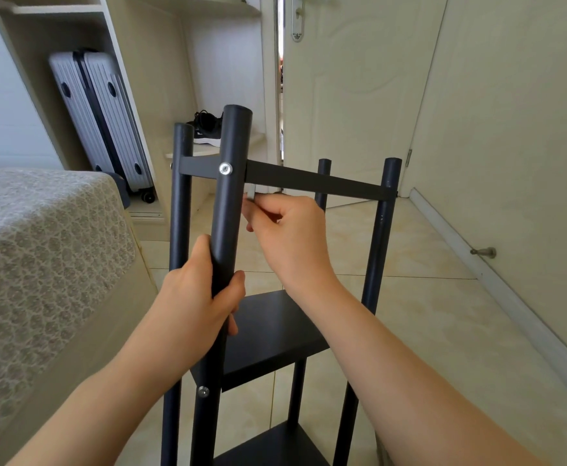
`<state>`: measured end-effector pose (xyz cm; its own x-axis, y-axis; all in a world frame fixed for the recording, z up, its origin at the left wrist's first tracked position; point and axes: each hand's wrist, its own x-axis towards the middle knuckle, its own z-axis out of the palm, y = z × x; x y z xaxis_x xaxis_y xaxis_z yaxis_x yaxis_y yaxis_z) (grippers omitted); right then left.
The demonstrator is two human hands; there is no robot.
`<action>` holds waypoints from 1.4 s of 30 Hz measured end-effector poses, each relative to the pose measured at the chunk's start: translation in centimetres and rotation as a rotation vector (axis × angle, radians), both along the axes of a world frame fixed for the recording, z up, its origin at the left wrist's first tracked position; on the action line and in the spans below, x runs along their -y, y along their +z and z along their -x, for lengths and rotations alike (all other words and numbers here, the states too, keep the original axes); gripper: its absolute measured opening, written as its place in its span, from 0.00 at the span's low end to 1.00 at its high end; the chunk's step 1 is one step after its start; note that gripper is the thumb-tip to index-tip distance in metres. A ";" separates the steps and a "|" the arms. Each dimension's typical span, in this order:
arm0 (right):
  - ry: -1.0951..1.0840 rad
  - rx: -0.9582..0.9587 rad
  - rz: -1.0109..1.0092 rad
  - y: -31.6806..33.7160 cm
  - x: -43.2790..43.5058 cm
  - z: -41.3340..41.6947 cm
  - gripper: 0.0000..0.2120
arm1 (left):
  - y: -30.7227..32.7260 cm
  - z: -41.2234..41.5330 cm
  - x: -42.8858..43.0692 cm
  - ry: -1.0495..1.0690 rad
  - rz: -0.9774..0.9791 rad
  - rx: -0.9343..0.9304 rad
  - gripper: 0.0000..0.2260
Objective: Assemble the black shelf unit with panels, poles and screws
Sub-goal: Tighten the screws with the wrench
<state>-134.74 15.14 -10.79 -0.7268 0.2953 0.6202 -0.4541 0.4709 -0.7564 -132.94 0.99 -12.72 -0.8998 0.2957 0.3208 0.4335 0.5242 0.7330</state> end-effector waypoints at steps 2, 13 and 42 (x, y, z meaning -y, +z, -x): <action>-0.037 -0.043 -0.006 -0.3 0.4 0.4 0.16 | 0.0 0.1 0.0 -0.004 0.009 -0.003 0.10; -0.226 -0.295 -0.004 -1.8 2.1 3.4 0.12 | 0.1 0.6 0.1 -0.020 0.011 -0.028 0.09; 0.101 0.135 0.014 0.9 -1.2 -1.5 0.18 | 0.1 0.5 0.0 -0.052 -0.002 -0.005 0.11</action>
